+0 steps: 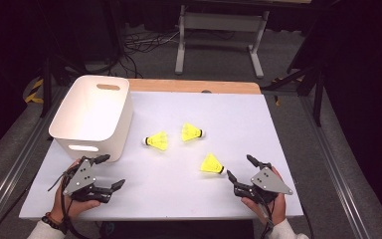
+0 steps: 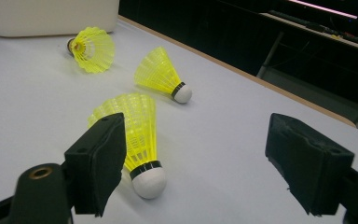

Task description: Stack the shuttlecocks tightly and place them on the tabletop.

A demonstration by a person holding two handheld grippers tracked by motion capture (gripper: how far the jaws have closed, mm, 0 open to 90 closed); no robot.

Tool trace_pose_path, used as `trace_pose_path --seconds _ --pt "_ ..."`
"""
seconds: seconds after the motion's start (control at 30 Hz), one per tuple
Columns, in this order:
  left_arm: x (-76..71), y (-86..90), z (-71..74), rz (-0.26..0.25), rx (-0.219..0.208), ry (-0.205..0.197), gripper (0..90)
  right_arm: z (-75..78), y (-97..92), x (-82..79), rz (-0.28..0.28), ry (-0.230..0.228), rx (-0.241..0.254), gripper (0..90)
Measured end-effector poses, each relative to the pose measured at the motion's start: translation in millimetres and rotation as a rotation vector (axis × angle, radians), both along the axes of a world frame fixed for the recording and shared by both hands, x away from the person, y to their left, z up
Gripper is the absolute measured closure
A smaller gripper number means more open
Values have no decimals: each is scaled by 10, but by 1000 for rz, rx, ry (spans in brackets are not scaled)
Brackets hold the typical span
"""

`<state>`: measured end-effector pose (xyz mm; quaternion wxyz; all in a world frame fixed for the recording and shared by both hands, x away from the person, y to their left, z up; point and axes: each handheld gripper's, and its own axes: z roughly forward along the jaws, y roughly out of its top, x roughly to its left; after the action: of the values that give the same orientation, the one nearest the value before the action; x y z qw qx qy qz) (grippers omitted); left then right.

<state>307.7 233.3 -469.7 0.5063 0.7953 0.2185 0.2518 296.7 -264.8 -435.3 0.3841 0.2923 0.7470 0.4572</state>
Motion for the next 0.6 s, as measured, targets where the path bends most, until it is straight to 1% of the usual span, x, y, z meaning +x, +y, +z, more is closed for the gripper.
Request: trace_pose_path --seconds 0.1,0.17,0.33,0.43,0.5,0.53,0.6 --pt "4 37 -5 12 -7 0 101 -3 6 20 6 6 4 214" --pt "12 54 0 12 -20 7 93 -3 12 33 10 8 4 214" --pt "15 52 6 1 -35 6 79 15 29 56 19 16 12 214" --pt "14 44 -2 -5 -27 8 75 40 44 86 31 31 19 214" --pt "9 47 -11 -11 -26 18 75 74 65 114 40 34 21 211" --pt "4 49 -15 -11 -24 22 65 112 84 138 54 40 22 199" --pt "-9 57 -27 -9 -31 28 65 138 97 150 62 46 28 192"
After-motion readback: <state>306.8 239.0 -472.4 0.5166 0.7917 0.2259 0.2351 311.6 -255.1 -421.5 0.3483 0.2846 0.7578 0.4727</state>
